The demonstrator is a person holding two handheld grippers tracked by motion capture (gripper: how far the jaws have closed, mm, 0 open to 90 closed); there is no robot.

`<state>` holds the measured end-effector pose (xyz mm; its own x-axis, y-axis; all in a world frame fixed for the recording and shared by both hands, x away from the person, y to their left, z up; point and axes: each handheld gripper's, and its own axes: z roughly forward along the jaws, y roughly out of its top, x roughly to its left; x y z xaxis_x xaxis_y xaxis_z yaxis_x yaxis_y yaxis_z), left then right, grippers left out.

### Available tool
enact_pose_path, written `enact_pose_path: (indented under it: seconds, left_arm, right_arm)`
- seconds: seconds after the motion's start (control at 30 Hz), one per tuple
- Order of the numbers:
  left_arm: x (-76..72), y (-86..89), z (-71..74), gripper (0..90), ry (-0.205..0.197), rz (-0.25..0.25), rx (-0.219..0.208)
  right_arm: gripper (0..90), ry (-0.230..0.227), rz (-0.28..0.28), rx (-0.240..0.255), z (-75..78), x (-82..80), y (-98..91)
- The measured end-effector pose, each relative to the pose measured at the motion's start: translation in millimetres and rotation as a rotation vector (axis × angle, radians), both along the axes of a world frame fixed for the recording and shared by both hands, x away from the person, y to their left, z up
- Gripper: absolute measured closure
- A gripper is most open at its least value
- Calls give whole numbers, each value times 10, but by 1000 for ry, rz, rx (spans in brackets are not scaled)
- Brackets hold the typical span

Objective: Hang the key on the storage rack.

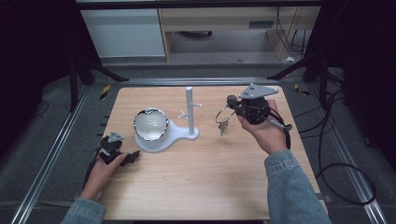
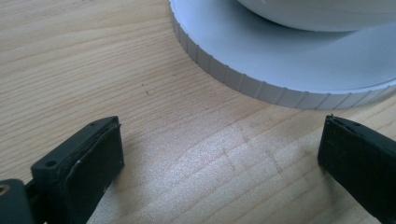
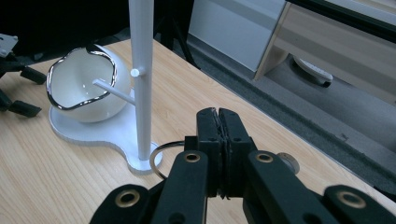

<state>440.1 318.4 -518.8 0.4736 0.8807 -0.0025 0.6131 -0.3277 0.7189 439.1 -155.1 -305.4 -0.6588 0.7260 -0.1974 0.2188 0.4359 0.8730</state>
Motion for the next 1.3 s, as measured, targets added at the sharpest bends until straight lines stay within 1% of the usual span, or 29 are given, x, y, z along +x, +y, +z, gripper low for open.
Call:
enact_pose_path:
  seconds: [0.3,0.4,0.43,0.63,0.97,1.07,1.3]
  left_arm:
    - [1,1,0,0,-1,-1,1]
    - [1,1,0,0,-1,-1,1]
    - [1,1,0,0,0,-1,1]
    - [1,1,0,0,0,-1,1]
    - [1,1,0,0,0,-2,1]
    - [1,1,0,0,0,-1,1]
    - [1,1,0,0,0,-2,1]
  right_arm:
    - [891,-5,18,-4,34,18,98]
    - [892,-6,26,-12,35,19,134]
    - [893,-9,32,-25,26,20,157]
    - [893,-8,32,-17,27,30,182]
    - [893,-5,47,-15,72,67,239]
    - [893,-6,50,-10,84,76,253]
    - [893,-14,61,-13,133,85,324]
